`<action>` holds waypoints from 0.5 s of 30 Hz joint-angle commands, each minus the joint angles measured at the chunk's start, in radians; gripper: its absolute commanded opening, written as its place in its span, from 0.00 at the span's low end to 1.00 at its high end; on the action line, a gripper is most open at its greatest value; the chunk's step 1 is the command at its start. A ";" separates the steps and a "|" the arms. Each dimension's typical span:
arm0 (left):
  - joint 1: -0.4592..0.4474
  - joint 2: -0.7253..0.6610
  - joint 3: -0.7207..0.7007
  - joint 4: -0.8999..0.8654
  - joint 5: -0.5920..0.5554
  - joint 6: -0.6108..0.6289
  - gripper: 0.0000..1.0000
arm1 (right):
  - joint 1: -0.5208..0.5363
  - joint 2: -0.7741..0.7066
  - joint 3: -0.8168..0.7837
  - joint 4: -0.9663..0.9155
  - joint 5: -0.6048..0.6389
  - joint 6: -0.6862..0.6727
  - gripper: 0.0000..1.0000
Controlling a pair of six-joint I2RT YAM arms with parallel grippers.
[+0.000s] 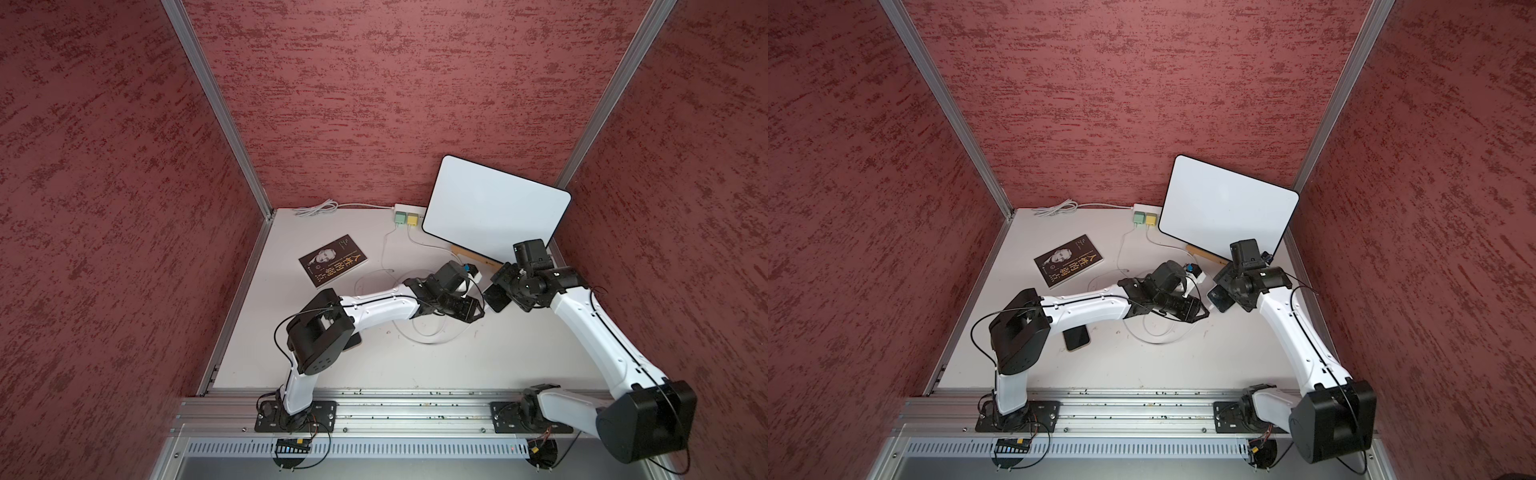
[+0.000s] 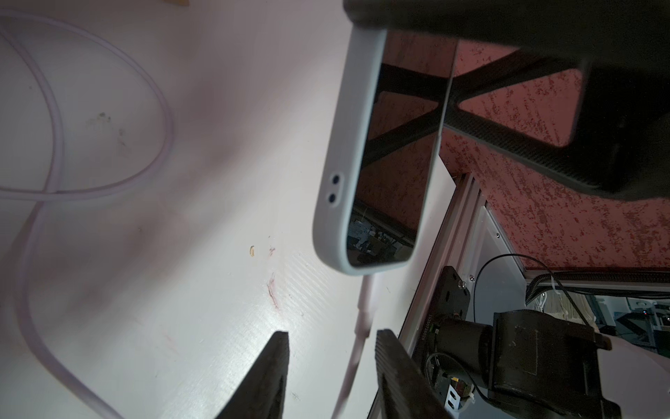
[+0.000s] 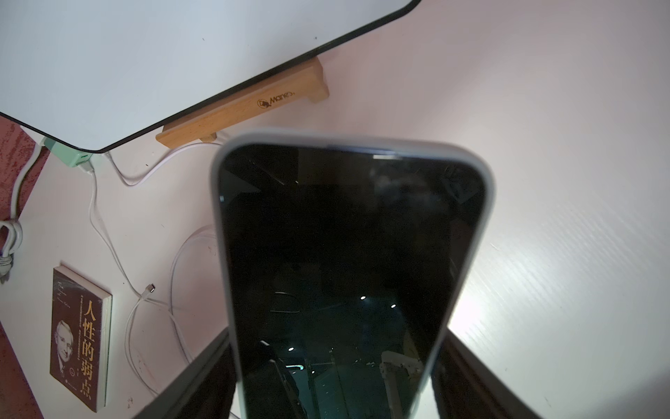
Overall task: Unplug the charging cable from the phone
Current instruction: Remove the charging cable from the phone.
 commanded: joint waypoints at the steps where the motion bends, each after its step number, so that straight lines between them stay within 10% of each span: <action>1: -0.006 0.028 0.025 0.013 0.014 0.009 0.46 | -0.006 -0.035 0.028 0.040 0.010 0.002 0.38; 15: -0.004 0.029 0.039 -0.003 0.019 0.021 0.09 | -0.006 -0.034 0.025 0.047 0.017 -0.002 0.34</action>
